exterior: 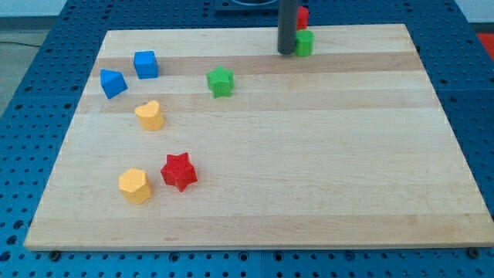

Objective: Move the green star below the red circle

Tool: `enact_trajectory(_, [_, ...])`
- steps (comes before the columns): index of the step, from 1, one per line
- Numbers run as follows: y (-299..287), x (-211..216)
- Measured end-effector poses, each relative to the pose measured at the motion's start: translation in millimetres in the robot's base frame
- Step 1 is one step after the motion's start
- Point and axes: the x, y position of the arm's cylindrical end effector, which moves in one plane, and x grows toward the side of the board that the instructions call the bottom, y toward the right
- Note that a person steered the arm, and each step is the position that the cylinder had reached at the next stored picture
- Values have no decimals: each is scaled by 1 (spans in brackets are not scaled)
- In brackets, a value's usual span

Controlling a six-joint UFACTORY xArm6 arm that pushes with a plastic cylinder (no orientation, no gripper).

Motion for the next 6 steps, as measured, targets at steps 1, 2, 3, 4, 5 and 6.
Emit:
enact_trajectory(1, [41,-8])
enact_trajectory(2, [96,-19])
enact_trajectory(3, [80,57])
enact_trajectory(4, [-31,108])
enact_trajectory(5, [-115,138])
enact_trajectory(6, [-173,128])
